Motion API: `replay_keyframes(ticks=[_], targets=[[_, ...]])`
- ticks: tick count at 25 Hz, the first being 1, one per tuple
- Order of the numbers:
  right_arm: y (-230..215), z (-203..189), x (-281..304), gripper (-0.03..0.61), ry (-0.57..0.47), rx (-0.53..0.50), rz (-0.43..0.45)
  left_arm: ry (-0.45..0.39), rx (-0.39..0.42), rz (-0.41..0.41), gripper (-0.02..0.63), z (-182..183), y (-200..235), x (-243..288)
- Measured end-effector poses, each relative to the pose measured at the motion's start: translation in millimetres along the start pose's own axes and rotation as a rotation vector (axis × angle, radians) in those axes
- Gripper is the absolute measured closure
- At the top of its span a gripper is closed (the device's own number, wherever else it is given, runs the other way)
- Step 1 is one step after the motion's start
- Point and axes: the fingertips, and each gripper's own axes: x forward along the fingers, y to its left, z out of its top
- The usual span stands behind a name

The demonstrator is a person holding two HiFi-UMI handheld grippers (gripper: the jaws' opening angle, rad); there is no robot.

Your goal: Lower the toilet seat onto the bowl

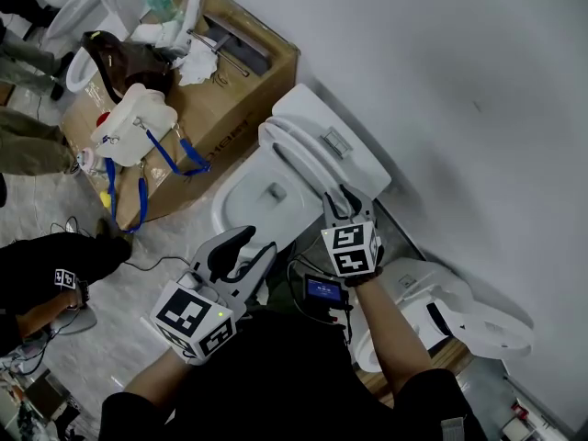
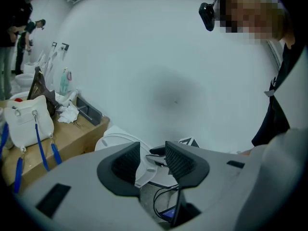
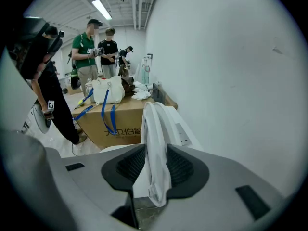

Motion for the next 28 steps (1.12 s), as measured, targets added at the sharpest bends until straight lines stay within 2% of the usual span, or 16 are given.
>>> replay_keyframes(ticks=[16, 25, 28], targets=[[73.0, -13.6, -9.6, 0.428, 0.006, -0.042, 0.202, -0.013, -0.028, 0.038, 0.454, -6.2, 2.7, 7.6], [103.3, -23.2, -7.5, 0.430, 0.030, -0.044, 0.228, 0.005, -0.049, 0.049, 0.454, -31.7, 17.5, -3.8], [116.7, -26.5, -7.1, 0.454, 0.040, -0.046, 0.234, 0.017, -0.058, 0.045, 0.454, -43.3, 26.4, -8.9]])
